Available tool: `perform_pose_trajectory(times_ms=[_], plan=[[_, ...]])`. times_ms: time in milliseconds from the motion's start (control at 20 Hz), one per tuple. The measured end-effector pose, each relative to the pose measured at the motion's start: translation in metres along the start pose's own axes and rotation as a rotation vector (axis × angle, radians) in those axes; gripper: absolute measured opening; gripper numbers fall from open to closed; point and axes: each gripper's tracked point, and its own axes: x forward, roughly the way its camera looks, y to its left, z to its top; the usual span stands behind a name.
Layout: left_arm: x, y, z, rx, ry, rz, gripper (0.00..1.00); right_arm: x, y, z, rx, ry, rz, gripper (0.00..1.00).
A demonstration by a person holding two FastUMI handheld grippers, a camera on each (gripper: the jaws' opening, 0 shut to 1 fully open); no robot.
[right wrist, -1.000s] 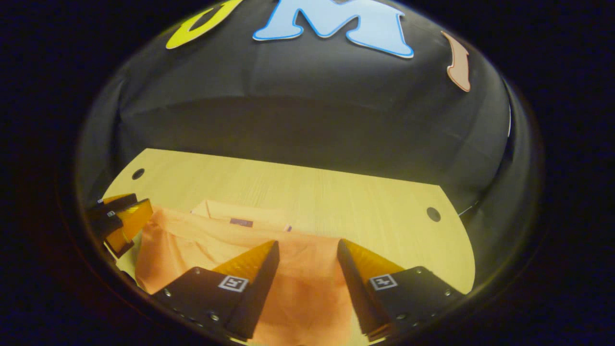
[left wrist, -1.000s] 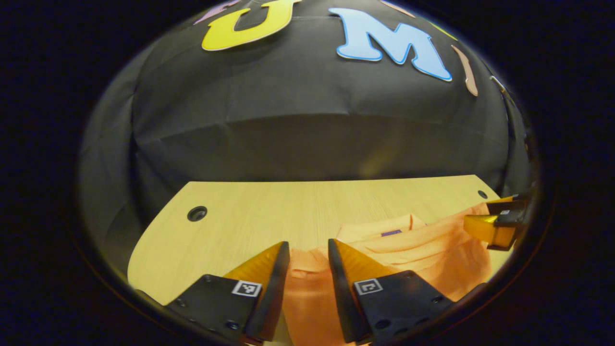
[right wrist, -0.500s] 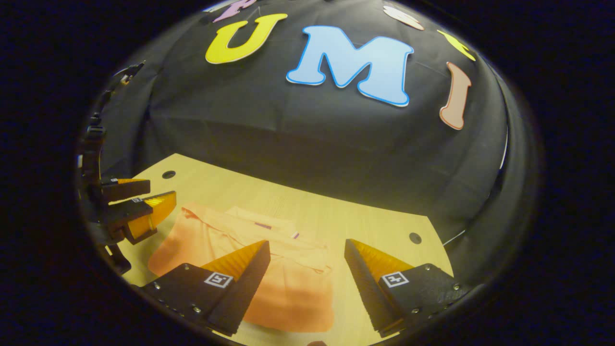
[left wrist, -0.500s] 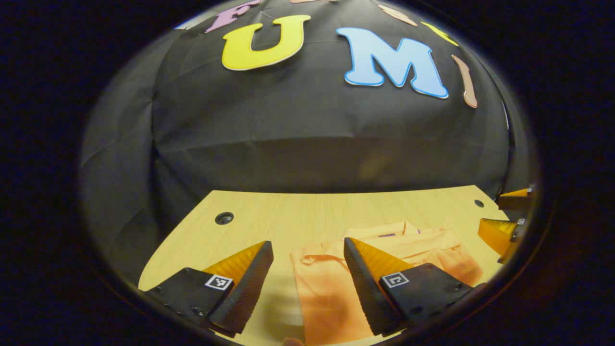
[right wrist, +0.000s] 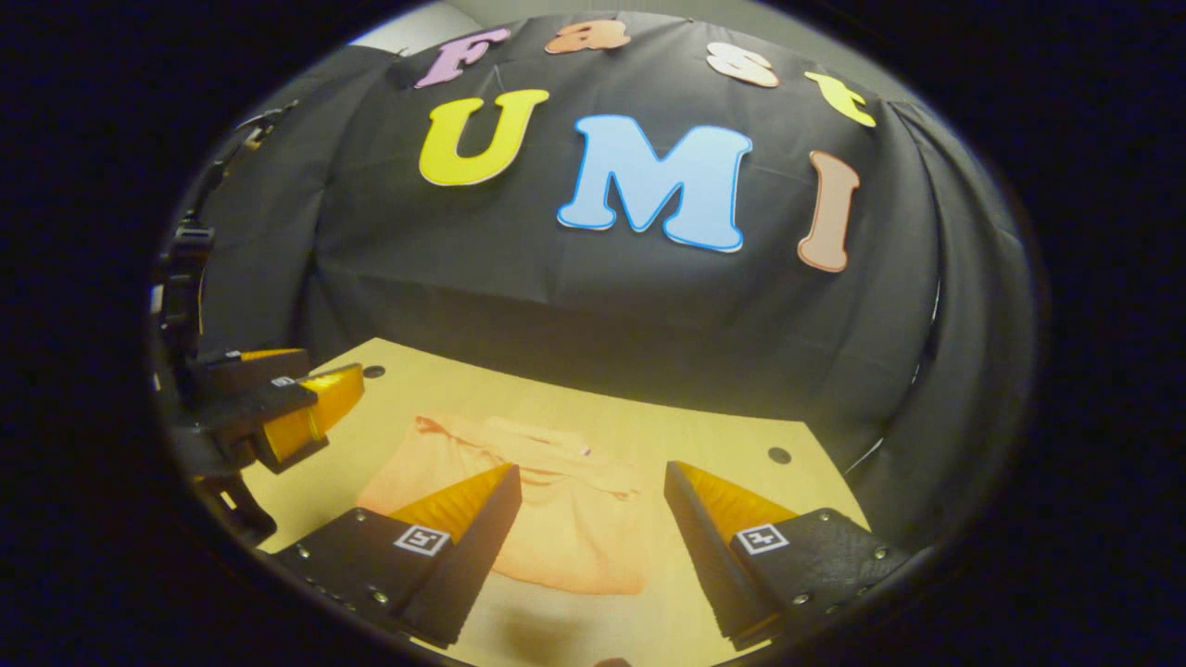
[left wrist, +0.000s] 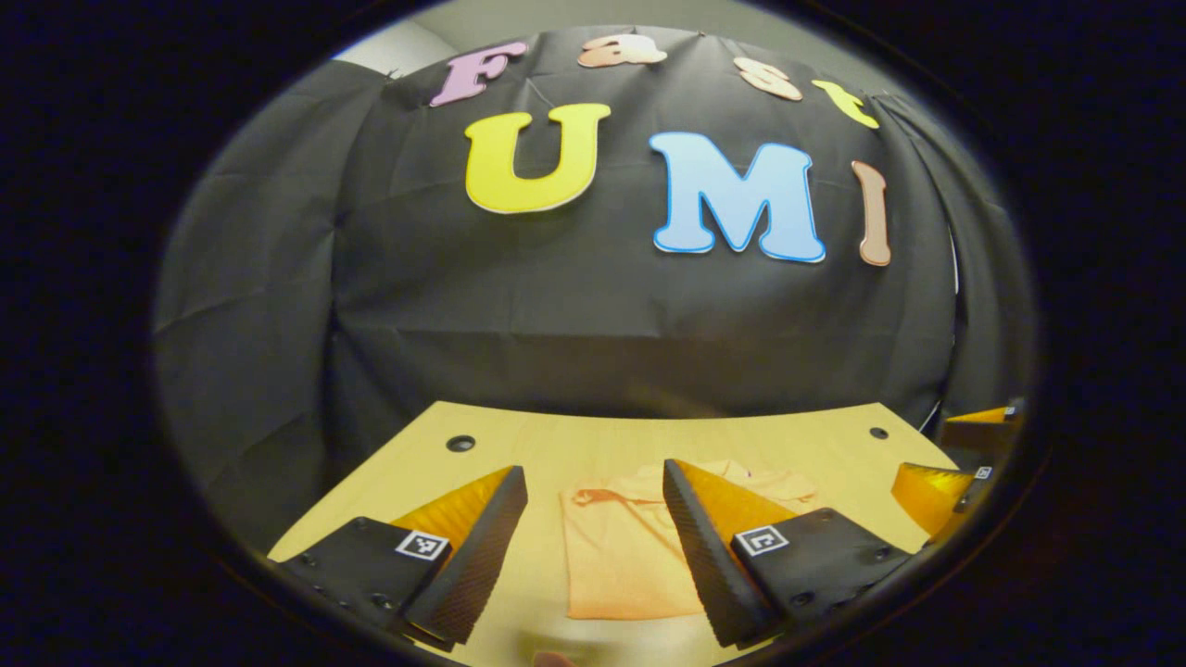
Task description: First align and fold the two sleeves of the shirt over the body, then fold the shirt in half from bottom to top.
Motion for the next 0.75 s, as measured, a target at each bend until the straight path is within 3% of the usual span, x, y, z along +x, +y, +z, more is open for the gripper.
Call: perform_pose_trajectory(times_ms=[300, 750], plan=[[-0.092, -0.003, 0.027, -0.016, -0.106, 0.037, 0.95, -0.072, -0.019, 0.007, 0.070, -0.115, 0.006, 0.96], [-0.200, -0.071, 0.038, -0.003, -0.178, 0.028, 0.95, -0.140, -0.062, -0.019, 0.070, -0.148, -0.007, 0.96]])
